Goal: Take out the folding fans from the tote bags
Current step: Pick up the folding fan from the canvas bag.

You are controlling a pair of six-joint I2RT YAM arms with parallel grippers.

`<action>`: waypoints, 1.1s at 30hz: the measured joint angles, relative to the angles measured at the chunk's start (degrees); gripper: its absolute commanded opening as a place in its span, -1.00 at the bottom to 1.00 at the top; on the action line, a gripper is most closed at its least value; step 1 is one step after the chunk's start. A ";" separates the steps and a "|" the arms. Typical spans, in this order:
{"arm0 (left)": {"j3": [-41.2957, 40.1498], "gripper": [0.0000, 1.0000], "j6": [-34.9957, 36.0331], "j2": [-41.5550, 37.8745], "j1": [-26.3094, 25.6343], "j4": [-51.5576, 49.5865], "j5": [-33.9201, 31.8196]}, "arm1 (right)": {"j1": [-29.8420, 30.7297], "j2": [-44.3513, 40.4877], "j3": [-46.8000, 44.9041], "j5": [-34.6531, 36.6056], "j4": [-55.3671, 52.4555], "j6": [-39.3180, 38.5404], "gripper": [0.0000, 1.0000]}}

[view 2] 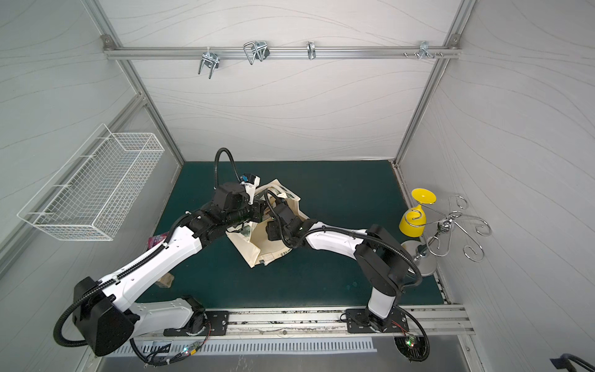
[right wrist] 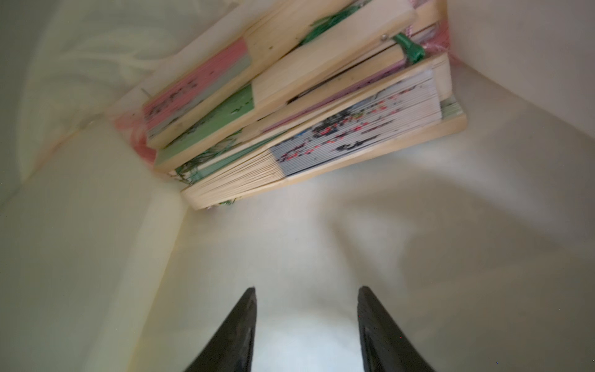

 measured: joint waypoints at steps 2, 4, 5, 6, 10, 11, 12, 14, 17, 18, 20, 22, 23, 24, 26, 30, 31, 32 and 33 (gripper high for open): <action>-0.39 -1.00 -0.04 -0.46 0.83 0.90 2.12 | -0.35 0.87 0.00 -0.02 0.07 1.81 0.24; -0.61 -1.00 -0.07 -0.55 0.90 1.40 3.78 | -0.90 1.55 0.11 0.02 -0.02 3.26 0.33; -0.68 -1.00 -0.13 -0.52 0.90 1.75 4.61 | -1.18 1.88 0.31 0.09 -0.11 3.78 0.38; -0.68 -1.00 -0.26 -0.50 0.90 2.03 5.25 | -1.49 2.25 0.63 0.09 -0.11 4.35 0.42; -0.74 -1.00 -1.11 0.07 0.94 3.58 7.52 | -2.16 3.78 1.75 0.00 0.79 5.62 0.56; -0.87 -1.00 -1.40 0.26 0.96 4.11 8.00 | -2.27 4.33 1.99 -0.22 1.27 6.08 0.58; -1.01 -1.00 -1.60 0.39 0.98 4.55 8.46 | -2.43 5.03 2.29 -0.57 1.79 6.64 0.62; -1.36 -1.00 -2.01 0.63 1.09 5.33 9.05 | -2.78 6.71 2.97 -1.40 2.84 7.80 0.69; -1.44 -1.00 -2.19 0.87 1.29 5.88 9.20 | -3.23 9.64 4.44 -2.54 3.89 9.49 0.85; -1.44 -1.00 -2.19 0.87 1.40 5.92 9.20 | -3.37 10.36 4.90 -2.69 4.24 9.99 0.90; -1.60 -1.00 -2.16 0.87 1.57 6.27 9.20 | -3.50 11.30 5.68 -2.78 4.66 10.80 0.96; -1.99 -1.00 -2.19 0.87 1.79 7.21 9.20 | -3.63 12.07 6.58 -2.78 4.72 11.45 0.99; -2.25 -1.00 -2.16 0.87 1.92 7.72 9.20 | -3.74 12.48 7.04 -2.78 4.76 11.67 0.98; -2.54 -1.00 -2.19 0.87 2.03 8.26 9.20 | -3.93 12.96 7.48 -2.78 4.87 12.09 0.99; -3.13 -1.00 -2.16 0.87 2.16 9.31 9.22 | -4.28 13.70 7.89 -2.89 5.25 12.68 0.94; -4.57 -1.00 -2.14 0.76 2.16 11.52 9.38 | -4.81 14.58 8.15 -2.93 5.86 13.27 0.62; -4.85 -1.00 -2.12 0.66 2.16 11.93 9.40 | -4.92 14.64 8.24 -2.89 5.84 13.55 0.56; -5.20 -1.00 -2.05 0.48 2.16 12.46 9.38 | -5.03 14.67 8.26 -2.86 5.88 13.64 0.48; -5.49 -1.00 -1.95 0.31 2.16 12.81 9.38 | -5.09 14.64 8.26 -2.82 5.99 13.77 0.40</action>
